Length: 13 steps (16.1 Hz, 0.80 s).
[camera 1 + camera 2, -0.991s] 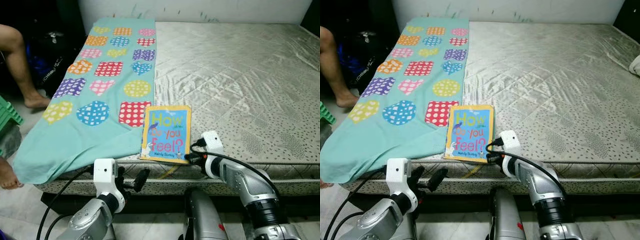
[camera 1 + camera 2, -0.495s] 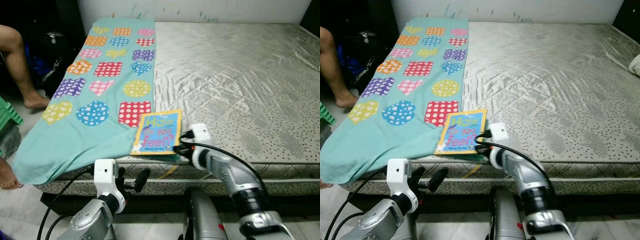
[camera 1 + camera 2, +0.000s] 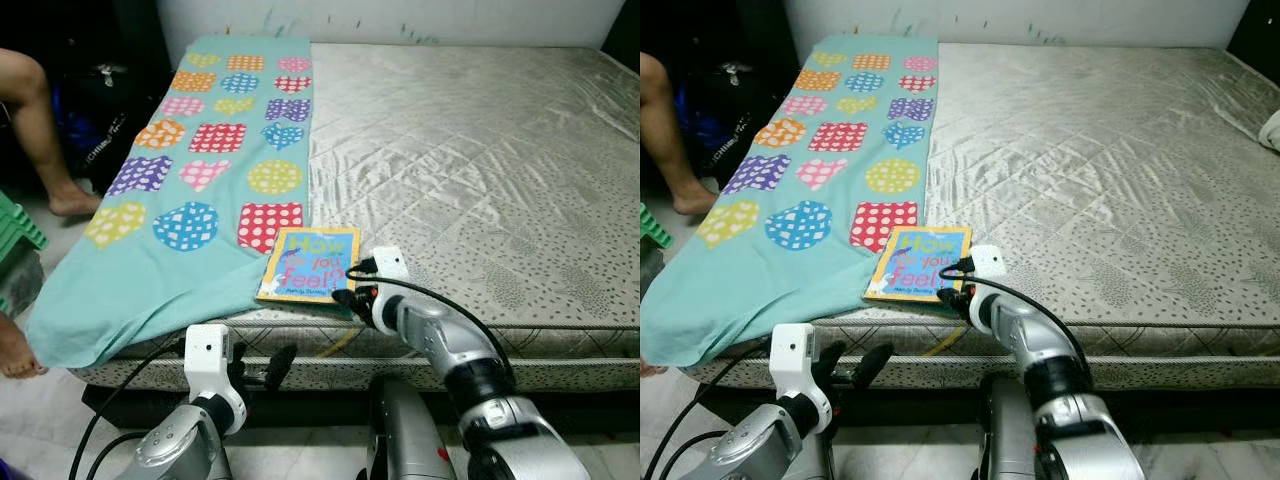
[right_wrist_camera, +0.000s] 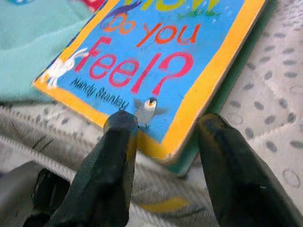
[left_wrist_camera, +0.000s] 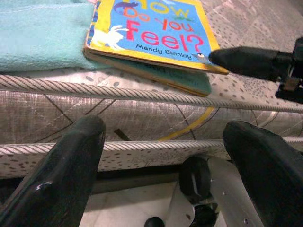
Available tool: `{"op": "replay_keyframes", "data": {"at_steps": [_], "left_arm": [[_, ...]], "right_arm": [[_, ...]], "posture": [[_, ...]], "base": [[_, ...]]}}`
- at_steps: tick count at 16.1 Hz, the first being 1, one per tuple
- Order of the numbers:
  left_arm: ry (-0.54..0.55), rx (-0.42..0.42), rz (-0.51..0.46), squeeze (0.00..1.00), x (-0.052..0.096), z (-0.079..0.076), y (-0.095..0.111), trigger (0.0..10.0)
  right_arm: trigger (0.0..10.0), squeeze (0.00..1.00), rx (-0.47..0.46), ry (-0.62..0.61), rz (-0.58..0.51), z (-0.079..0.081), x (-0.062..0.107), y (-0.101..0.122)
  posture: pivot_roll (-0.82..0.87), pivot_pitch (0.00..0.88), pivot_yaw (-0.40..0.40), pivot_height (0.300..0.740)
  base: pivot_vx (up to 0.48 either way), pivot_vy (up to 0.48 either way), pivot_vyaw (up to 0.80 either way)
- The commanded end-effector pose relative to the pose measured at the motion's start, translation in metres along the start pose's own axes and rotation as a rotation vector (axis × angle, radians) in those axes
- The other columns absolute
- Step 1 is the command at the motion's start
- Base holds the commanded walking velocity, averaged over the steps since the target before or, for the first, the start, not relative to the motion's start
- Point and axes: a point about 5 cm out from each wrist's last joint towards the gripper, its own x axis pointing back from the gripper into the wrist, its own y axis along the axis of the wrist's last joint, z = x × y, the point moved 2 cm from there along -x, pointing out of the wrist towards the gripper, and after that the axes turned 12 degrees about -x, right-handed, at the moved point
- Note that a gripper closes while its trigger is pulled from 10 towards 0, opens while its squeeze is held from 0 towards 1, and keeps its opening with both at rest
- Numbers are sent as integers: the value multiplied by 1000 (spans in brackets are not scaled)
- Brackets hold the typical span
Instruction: Clean up the room
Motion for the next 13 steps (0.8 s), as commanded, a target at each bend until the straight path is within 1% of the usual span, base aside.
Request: {"op": "replay_keyframes", "data": {"at_steps": [1,3,5,8,10,11,12,13], "left_arm": [[10,-17,-3,0,4,2,3,10000],[11,-20,2,0,5,2,2,10000],[10,-22,6,0,7,3,2,10000],[2,-23,18,0,10,0,1,10000],[-1,-24,24,0,12,-1,0,10000],[-3,-24,28,0,15,-2,0,10000],[-6,-26,41,0,19,-1,-1,10000],[-5,-27,49,0,22,-1,-2,10000]], "right_arm": [[10000,1000,1,-11,-33,-1,-1,10],[10000,1000,-1,-18,-41,-1,-3,14],[10000,1000,-37,-25,-39,-3,-5,17],[10000,1000,-37,-17,-25,3,-11,12],[10000,1000,-75,-37,-33,4,-13,10],[10000,1000,-93,-57,-30,2,-14,5],[10000,1000,-109,-111,-18,-5,-15,-6],[10000,1000,-131,-144,-13,-9,-15,-13]], "posture": [[44,37,-31,519],[47,39,-29,519],[52,42,-26,519],[66,52,-28,519],[83,61,-28,519],[95,67,-25,519],[102,78,-21,519],[105,84,-19,519]], "base": [[0,0,0],[0,0,0],[0,0,0],[0,0,0],[0,0,0],[0,0,0],[0,0,0],[0,0,0]]}}
